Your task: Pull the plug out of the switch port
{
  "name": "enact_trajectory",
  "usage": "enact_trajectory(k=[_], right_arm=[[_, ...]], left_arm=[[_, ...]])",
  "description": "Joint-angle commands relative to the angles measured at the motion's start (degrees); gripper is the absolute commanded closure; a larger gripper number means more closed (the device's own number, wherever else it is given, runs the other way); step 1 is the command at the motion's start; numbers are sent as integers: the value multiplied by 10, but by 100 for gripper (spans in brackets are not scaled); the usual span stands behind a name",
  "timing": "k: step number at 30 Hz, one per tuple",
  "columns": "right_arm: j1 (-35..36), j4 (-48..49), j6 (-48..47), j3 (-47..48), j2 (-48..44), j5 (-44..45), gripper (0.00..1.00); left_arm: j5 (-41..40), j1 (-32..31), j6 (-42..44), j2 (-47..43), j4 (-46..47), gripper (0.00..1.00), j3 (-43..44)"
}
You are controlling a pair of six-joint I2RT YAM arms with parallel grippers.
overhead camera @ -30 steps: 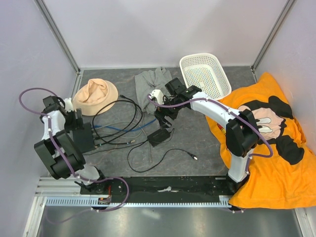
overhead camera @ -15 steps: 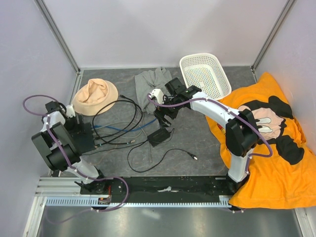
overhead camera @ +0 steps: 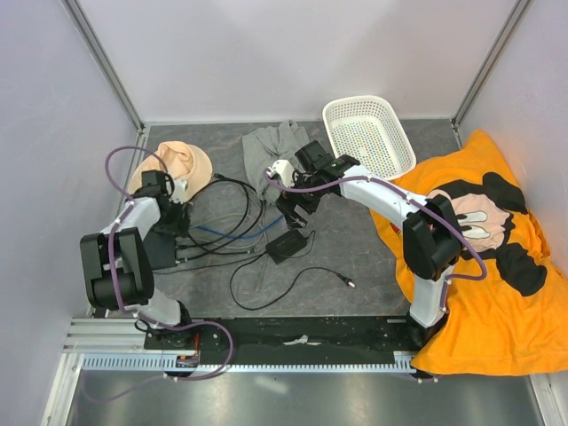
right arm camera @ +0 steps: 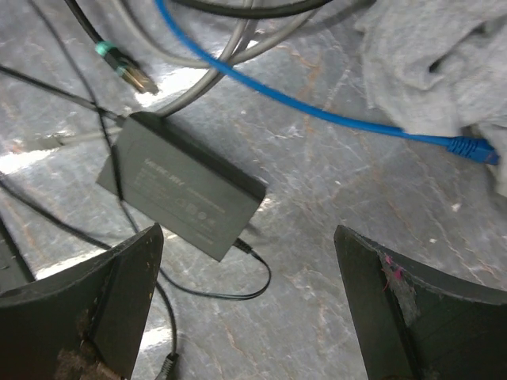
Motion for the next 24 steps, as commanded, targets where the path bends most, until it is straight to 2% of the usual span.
enact_trajectory(k=[1,3,9,14,18,19,24], right_arm=[[0,23,10,13,-1,51,2],[0,21,8,12,-3,69,2],[-2,19,7,18,-6,74,2],[-2,19,11,26,-6,73,2],[-2,18,14,29,-3,70,2],[-2,18,14,29,-1,67,2],[-1,17,25,43,16,59,2]], left_arm=[[40,-83,-38,52,-15,19,-19],[14,-100,-62,66,-24,19,-4],[40,-107,-100,69,-85,18,80],[10,-92,-70,-6,-132,16,92],[9,-23,-42,-52,-136,15,80],[15,16,-38,-56,-136,15,82],[39,123,-23,-36,-139,14,90]])
